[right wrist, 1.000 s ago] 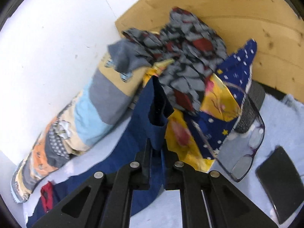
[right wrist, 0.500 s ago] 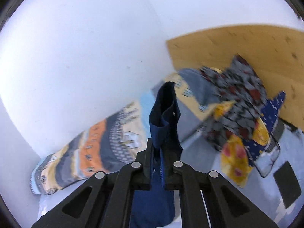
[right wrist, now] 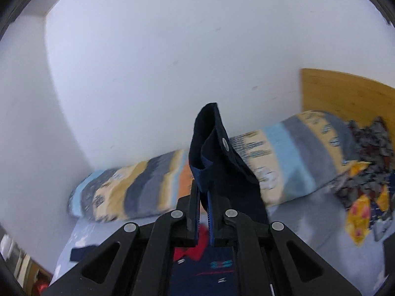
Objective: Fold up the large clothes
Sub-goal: 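Lift the sleeve with the right tool and lay it across the jacket's back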
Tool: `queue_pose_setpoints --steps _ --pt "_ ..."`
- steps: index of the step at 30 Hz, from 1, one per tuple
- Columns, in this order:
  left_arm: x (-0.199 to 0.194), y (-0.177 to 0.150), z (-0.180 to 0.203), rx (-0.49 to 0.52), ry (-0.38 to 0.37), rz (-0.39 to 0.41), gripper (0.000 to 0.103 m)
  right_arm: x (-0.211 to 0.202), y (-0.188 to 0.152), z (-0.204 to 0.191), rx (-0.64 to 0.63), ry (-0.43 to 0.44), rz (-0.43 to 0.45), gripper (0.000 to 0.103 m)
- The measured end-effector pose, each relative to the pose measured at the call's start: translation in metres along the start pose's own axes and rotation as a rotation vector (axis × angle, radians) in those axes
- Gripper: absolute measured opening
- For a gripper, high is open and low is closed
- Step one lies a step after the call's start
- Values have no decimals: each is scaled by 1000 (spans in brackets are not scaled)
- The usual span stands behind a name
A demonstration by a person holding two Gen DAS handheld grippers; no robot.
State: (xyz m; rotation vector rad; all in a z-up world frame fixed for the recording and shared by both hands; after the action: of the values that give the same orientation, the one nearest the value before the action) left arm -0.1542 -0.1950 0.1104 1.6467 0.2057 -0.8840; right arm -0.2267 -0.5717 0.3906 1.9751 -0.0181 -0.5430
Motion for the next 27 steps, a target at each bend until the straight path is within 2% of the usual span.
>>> queue_pose_setpoints --steps 3,11,14,19,21,27 --pt "-2 0 -18 -28 11 -4 103 29 -31 -55 -54 49 -69 5" --pt "1 -4 -68 -87 64 -34 103 105 -118 -173 -155 154 -236 5" --pt "4 -6 -88 -130 84 -51 103 134 -158 -198 -177 174 -298 5" --pt "8 -9 -116 -181 125 -63 103 191 -251 -225 -196 176 -424 5" --pt "9 -12 -124 -192 130 -71 103 212 -296 -228 -199 169 -490 5" --pt "13 -16 -147 -265 139 -89 103 244 -381 -230 -267 134 -598 5"
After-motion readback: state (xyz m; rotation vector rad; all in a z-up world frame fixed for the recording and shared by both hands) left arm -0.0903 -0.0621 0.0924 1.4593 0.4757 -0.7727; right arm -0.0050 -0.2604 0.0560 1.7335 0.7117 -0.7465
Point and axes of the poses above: each gripper's, at about its wrist camera, not at the fingertips, and x roughly the way its jaws point, z to its right, y to its top, the point moved 6 cm from there along x, roughly the way its jaws point, and after that the axes turned 10 degrees about y, right-handed, at the moved point
